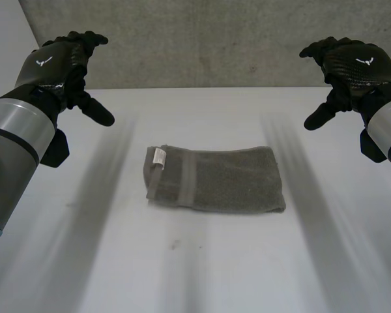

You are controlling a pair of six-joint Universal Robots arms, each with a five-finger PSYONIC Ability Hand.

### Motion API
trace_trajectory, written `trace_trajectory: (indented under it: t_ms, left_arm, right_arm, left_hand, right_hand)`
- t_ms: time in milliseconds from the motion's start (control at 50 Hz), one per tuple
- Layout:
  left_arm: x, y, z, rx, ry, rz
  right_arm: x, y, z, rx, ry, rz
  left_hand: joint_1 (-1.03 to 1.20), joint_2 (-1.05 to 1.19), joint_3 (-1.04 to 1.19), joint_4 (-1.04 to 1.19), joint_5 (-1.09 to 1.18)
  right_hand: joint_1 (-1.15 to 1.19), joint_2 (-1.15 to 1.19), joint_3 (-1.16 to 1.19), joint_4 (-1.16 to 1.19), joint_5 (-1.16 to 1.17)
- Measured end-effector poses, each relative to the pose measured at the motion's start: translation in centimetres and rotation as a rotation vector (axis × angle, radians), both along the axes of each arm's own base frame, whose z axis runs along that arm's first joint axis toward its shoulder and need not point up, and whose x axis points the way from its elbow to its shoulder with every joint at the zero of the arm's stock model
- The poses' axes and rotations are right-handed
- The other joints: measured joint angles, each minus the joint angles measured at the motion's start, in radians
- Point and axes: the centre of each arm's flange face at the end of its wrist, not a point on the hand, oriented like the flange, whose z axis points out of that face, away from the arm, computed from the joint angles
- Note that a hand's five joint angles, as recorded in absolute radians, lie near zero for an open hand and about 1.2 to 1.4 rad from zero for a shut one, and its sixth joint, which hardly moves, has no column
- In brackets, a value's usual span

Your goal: Fold the towel.

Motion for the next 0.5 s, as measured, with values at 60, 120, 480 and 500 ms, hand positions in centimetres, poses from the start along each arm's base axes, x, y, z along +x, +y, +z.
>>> trace_trajectory:
  t_ms: [60,120,480,500]
  left_arm:
    - [0.0,0.0,0.0,0.0,0.0,0.0]
    - [0.0,-0.1,-0.1,0.002,-0.001,0.0]
    - [-0.1,-0.1,-0.6,0.013,-0.007,-0.001]
    - [-0.1,-0.1,-0.6,0.014,-0.008,-0.001]
  right_arm:
    - [0.0,0.0,0.0,0.001,0.0,0.001]
    - [0.0,-0.1,-0.3,0.012,0.003,0.002]
    - [0.9,-0.5,-9.9,0.278,0.135,0.052]
    - [1.3,-0.2,-12.0,0.313,0.152,0.084]
  left_hand:
    - [-0.003,-0.005,-0.005,-0.005,-0.001]
    - [-0.009,-0.009,-0.009,-0.008,-0.002]
    - [-0.01,-0.013,-0.012,-0.012,-0.003]
    - [-0.01,-0.013,-0.012,-0.012,-0.003]
  right_hand:
    - [0.0,0.0,0.0,0.0,0.0]
    - [0.0,0.0,0.0,0.0,-0.001]
    - [0.038,0.062,0.07,0.051,0.045]
    - [0.068,0.093,0.105,0.087,0.072]
